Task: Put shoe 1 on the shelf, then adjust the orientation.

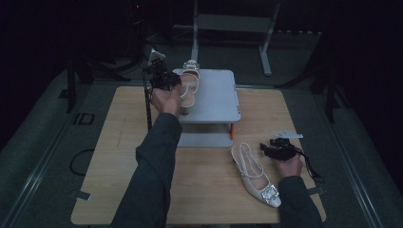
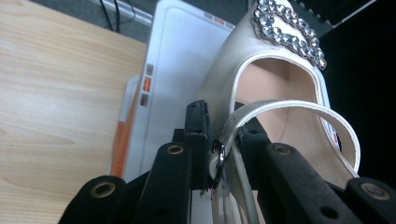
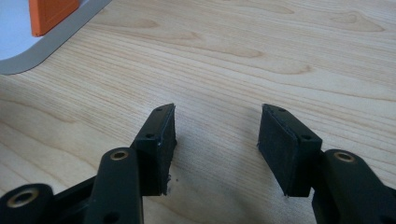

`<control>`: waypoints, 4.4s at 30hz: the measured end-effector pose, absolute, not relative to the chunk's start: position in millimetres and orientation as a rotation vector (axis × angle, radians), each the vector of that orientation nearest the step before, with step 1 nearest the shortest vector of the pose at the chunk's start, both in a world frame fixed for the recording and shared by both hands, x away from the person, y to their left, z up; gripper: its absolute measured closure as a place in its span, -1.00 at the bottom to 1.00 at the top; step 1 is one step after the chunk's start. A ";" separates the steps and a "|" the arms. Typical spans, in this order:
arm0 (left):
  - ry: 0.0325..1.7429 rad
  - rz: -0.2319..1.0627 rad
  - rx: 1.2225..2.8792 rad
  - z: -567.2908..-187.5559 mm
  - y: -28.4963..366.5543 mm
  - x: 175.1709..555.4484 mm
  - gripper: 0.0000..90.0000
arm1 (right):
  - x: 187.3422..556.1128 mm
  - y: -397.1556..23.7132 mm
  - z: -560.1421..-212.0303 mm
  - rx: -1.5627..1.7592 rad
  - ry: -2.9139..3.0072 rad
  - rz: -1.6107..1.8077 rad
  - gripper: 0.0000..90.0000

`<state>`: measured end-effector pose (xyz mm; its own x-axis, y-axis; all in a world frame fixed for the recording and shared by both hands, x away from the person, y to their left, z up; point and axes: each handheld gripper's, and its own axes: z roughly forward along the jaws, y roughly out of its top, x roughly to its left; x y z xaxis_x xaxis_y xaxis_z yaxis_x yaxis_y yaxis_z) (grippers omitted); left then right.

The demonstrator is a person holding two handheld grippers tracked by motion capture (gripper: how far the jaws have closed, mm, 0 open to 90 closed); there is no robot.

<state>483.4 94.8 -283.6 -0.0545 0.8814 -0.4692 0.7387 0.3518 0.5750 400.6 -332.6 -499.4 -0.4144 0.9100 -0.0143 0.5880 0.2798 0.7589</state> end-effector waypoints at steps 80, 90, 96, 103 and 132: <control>1.371 0.388 1.726 -274.2 158.0 462.0 0.18 | 400.4 -331.9 -499.5 1.349 2.103 0.955 0.00; 1.324 0.468 1.799 -297.0 178.3 452.7 0.18 | 398.9 -332.5 -499.5 1.355 2.101 0.960 0.00; 1.327 0.503 1.840 -322.7 188.0 447.3 0.18 | 394.6 -331.6 -497.4 1.359 2.123 0.976 0.09; 1.358 0.578 1.870 -366.7 195.0 432.4 0.19 | 366.4 -325.2 -475.6 1.270 2.162 0.986 0.20; 1.446 0.521 1.855 -487.1 202.8 398.6 0.20 | 274.4 -320.8 -463.4 1.159 2.336 1.086 0.44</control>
<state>398.6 202.8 -487.1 0.2901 0.9506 -0.1107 0.6614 -0.1155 0.7411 274.4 -320.8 -463.4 -0.6221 0.7813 0.0501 0.5419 0.3834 0.7479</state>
